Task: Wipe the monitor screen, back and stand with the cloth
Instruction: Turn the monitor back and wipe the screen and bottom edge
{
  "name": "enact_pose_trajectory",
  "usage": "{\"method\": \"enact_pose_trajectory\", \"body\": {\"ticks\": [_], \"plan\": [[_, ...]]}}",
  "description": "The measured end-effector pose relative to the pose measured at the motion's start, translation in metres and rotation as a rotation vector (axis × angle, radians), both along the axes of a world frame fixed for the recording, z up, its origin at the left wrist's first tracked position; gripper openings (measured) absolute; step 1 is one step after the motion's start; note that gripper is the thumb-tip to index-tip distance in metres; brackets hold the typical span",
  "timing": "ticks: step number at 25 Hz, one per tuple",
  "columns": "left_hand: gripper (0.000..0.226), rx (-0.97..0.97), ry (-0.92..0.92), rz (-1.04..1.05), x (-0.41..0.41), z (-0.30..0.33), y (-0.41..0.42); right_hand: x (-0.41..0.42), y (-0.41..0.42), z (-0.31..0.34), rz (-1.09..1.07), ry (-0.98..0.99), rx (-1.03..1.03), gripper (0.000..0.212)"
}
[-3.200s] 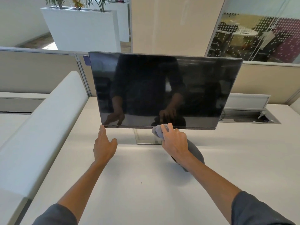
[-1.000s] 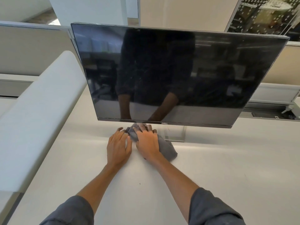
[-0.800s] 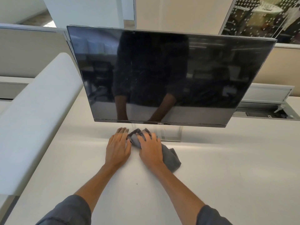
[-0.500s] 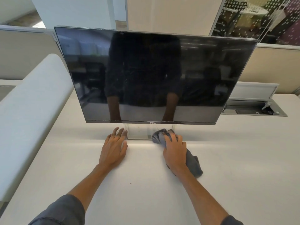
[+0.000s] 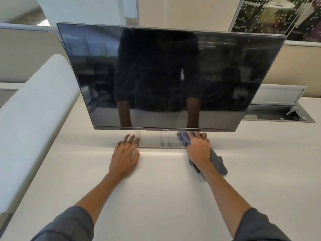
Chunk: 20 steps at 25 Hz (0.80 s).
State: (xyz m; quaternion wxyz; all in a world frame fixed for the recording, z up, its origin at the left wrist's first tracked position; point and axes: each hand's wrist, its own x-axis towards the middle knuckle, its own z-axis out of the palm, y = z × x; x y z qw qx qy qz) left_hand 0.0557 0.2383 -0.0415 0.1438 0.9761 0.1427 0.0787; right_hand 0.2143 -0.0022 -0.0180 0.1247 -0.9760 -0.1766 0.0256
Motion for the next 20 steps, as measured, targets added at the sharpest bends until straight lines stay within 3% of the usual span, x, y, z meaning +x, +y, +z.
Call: {"method": "enact_pose_trajectory", "body": {"ticks": [4,7,10,12,14,20], "plan": [[0.065,-0.007,-0.002,0.007,0.000,0.000,0.000,-0.028,-0.008,0.000,0.124,-0.161,-0.016,0.043],[0.065,-0.016,-0.006,0.012,0.000,0.001,-0.002,-0.038,-0.015,0.010,0.147,-0.041,0.156,0.039],[0.066,-0.016,0.004,0.015,0.000,0.002,-0.002,-0.041,0.006,0.023,-0.012,0.001,0.268,0.034],[0.066,-0.021,0.011,0.024,0.000,0.002,-0.002,-0.030,0.027,0.022,-0.019,-0.011,0.097,0.033],[0.067,-0.022,0.020,0.028,0.000,0.003,-0.001,-0.022,0.055,0.025,-0.025,0.148,-0.012,0.037],[0.067,-0.014,0.029,0.030,0.000,0.004,-0.003,-0.039,0.116,0.044,0.209,0.373,-0.051,0.038]]}}
